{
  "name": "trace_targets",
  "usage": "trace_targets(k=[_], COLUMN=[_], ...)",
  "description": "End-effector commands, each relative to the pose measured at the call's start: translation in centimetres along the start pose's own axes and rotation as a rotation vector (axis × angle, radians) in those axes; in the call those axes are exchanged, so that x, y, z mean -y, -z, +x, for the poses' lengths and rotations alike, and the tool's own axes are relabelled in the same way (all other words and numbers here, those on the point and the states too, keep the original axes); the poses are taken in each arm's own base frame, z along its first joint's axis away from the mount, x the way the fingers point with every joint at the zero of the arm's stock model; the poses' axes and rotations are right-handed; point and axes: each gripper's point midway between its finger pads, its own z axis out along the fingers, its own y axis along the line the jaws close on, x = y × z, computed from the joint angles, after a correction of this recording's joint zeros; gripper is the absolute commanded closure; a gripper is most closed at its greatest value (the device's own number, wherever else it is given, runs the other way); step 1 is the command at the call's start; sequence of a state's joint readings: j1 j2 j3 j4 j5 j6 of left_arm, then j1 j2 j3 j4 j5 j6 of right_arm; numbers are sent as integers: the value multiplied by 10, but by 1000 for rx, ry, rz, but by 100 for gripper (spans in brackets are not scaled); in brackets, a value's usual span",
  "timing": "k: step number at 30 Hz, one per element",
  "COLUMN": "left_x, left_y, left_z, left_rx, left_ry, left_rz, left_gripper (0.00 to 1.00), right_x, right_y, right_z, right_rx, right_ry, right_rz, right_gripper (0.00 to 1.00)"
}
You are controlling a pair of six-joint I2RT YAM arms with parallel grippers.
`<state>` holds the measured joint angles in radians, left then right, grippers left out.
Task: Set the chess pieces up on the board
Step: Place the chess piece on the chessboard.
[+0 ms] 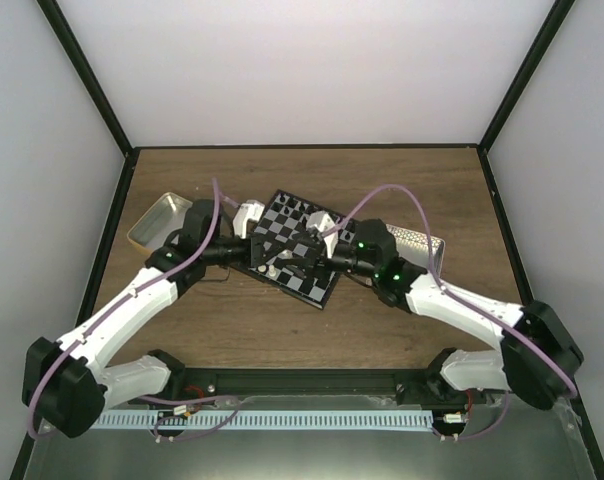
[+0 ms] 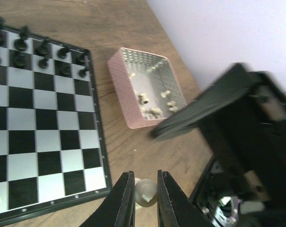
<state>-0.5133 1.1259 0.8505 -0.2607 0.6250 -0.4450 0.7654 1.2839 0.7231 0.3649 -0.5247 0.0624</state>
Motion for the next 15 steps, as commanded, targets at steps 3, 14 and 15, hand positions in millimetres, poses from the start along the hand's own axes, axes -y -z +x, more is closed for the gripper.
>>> trace_targets(k=[3, 14, 15], left_x=[-50, -76, -73], left_y=[-11, -60, -63], left_z=[-4, 20, 22], left_rx=[16, -16, -7], left_ry=[-24, -163, -175], left_rz=[-232, -469, -462], left_gripper=[96, 96, 96], right_x=[0, 47, 50], right_y=[39, 104, 111], right_z=[-14, 0, -1], right_rx=[70, 171, 197], right_ry=[9, -212, -231], right_rz=[135, 548, 576], right_gripper=[21, 21, 21])
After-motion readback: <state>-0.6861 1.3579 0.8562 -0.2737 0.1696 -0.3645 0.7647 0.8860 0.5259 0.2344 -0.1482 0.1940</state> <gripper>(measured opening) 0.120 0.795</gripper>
